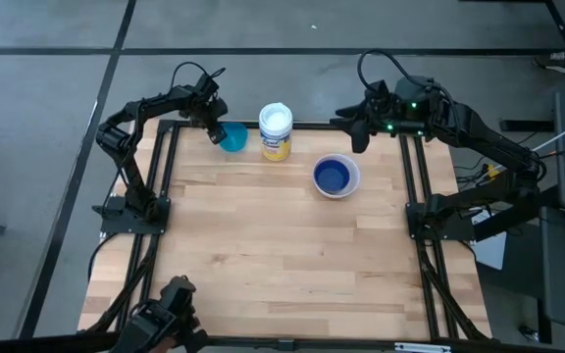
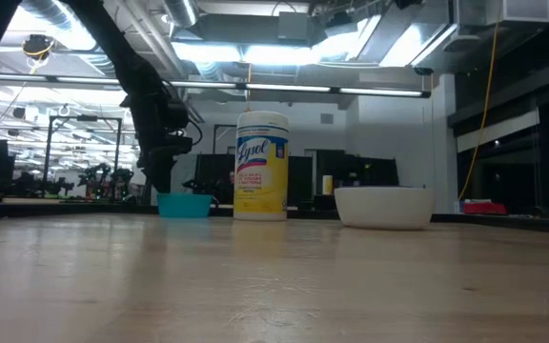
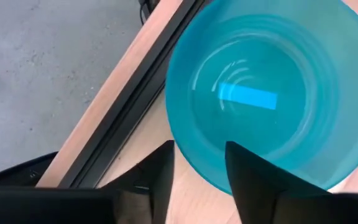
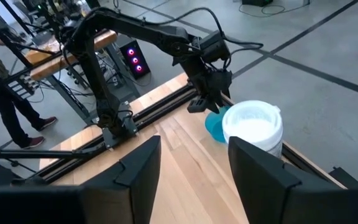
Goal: Nest bowls inside each other
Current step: Stack the light blue bowl on the blue bowl
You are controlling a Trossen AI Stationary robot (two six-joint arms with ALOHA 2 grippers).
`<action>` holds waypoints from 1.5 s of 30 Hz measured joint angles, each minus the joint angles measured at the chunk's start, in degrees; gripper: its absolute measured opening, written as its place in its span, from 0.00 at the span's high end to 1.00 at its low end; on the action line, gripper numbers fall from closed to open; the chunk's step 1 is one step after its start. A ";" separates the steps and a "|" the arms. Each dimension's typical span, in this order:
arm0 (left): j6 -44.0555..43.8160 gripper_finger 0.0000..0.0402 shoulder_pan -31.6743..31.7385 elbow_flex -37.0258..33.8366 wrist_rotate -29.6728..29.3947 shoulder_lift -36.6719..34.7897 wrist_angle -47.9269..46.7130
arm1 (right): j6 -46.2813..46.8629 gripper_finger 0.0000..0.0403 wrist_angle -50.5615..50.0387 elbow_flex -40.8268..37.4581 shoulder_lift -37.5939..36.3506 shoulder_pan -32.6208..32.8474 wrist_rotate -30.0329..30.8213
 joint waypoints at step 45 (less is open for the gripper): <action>-3.20 1.00 -17.62 56.95 -21.69 -5.07 -10.79 | -1.34 0.55 18.28 0.00 5.28 0.00 1.84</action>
